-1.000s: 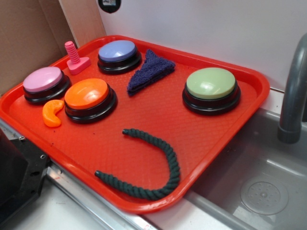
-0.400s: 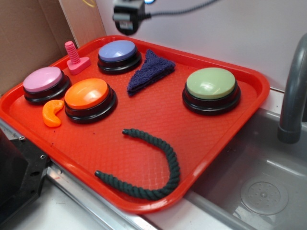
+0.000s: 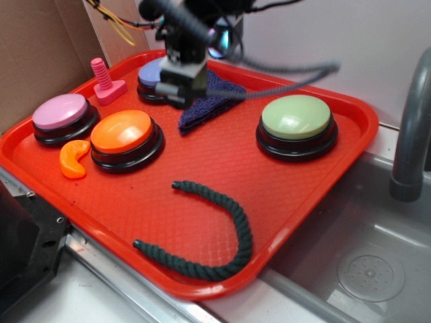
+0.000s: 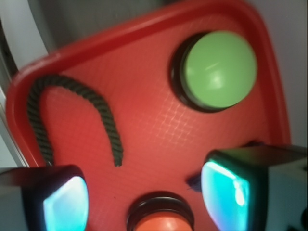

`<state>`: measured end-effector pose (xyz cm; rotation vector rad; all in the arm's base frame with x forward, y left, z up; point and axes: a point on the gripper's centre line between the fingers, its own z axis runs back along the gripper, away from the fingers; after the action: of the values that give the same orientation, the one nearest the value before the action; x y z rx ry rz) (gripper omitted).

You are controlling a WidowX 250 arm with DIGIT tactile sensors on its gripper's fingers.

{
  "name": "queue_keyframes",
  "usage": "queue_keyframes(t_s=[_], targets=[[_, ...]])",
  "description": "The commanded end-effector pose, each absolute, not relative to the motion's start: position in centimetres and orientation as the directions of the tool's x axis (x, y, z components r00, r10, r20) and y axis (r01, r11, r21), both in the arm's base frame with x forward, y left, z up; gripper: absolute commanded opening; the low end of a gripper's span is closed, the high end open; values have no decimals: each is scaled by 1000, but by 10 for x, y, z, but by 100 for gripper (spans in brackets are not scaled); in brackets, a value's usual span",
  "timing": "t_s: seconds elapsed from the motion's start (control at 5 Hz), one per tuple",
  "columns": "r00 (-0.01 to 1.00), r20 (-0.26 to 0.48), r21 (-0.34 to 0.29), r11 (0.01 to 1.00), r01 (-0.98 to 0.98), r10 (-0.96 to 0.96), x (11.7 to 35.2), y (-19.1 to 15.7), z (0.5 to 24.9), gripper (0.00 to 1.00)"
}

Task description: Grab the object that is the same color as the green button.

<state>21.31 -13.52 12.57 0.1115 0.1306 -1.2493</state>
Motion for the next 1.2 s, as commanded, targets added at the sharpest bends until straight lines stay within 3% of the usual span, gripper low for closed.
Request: queue_keyframes(t_s=[0.0, 0.2, 1.0], targets=[[226, -224, -50, 243, 969, -948, 171, -167, 72, 100], [248, -252, -57, 271, 961, -935, 161, -162, 51, 100], [316, -319, -108, 365, 925, -894, 172, -122, 16, 100]])
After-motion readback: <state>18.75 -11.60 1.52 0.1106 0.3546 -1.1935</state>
